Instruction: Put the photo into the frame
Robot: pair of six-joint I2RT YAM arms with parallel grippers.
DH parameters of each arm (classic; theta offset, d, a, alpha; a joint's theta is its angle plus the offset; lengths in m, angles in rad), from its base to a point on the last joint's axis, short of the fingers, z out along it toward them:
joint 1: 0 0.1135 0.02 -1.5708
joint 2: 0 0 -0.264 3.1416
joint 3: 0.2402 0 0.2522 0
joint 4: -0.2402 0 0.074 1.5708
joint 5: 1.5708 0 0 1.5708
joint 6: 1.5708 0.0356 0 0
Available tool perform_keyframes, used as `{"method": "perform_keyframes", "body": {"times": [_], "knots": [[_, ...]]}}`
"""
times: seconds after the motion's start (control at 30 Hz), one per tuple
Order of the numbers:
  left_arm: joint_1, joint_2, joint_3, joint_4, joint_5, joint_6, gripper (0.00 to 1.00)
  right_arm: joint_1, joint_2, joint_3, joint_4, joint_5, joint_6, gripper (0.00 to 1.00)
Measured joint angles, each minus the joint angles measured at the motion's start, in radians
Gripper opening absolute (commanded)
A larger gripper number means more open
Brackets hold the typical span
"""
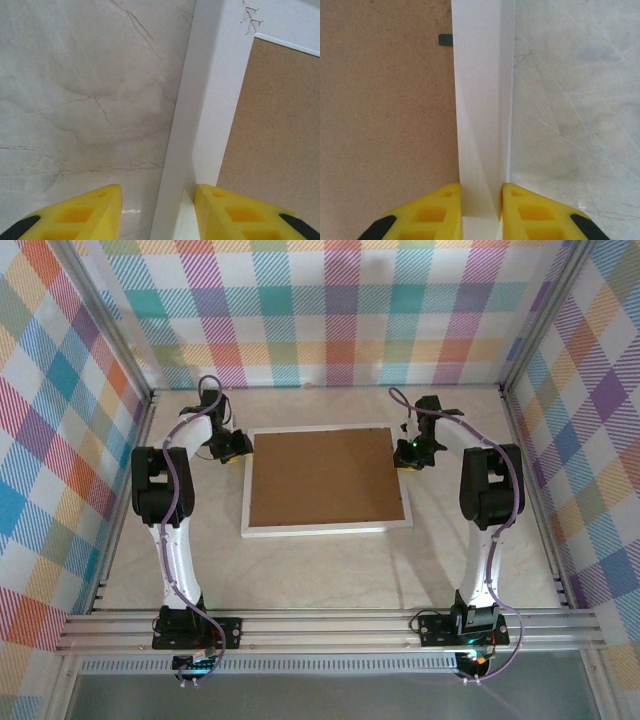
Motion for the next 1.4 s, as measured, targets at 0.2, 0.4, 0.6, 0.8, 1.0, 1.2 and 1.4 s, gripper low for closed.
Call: {"method": "perform_keyframes", "body": {"times": [0.2, 0.4, 0.6, 0.8, 1.0, 1.2, 1.4], "knots": [[-0.007, 0.001, 0.0, 0.0, 0.007, 0.0, 0.43, 0.002, 0.0, 0.0, 0.0, 0.001, 0.0, 0.21], [-0.014, 0.006, 0.0, 0.001, 0.01, 0.0, 0.43, 0.004, 0.0, 0.0, 0.001, 0.005, 0.0, 0.21], [-0.032, 0.01, 0.005, 0.0, -0.019, 0.007, 0.43, 0.009, 0.0, 0.0, 0.001, 0.013, 0.001, 0.21], [-0.053, 0.01, 0.01, -0.003, -0.068, 0.01, 0.43, 0.016, -0.001, 0.005, -0.002, 0.026, 0.008, 0.2], [-0.078, 0.016, 0.025, -0.017, -0.124, 0.011, 0.42, 0.027, 0.004, 0.019, -0.017, 0.051, 0.016, 0.19], [-0.099, 0.024, 0.047, -0.039, -0.174, 0.014, 0.42, 0.031, 0.007, 0.026, -0.024, 0.058, 0.031, 0.19], [-0.118, 0.03, 0.061, -0.054, -0.217, 0.012, 0.41, 0.032, 0.011, 0.034, -0.033, 0.061, 0.034, 0.19]]}}
